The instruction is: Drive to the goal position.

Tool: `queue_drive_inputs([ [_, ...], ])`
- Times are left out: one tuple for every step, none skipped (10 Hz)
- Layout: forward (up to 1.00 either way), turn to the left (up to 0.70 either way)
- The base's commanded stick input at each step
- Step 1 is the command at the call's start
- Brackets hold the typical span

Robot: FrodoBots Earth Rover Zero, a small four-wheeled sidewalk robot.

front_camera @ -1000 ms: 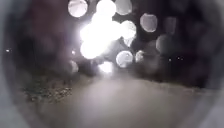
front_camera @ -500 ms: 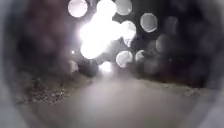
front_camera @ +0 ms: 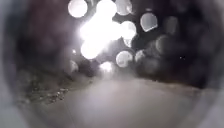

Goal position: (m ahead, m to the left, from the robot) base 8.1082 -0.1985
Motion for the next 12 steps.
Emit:
queue_drive_inputs([
  [0.7, 0.0],
  [0.7, 0.0],
  [0.7, 0.0],
  [0.7, 0.0],
  [0.7, 0.0],
  [0.7, 0.0],
  [0.7, 0.0],
  [0.7, 0.0],
  [0.7, 0.0],
  [0.7, 0.0],
  [0.7, 0.0],
  [0.7, 0.0],
])
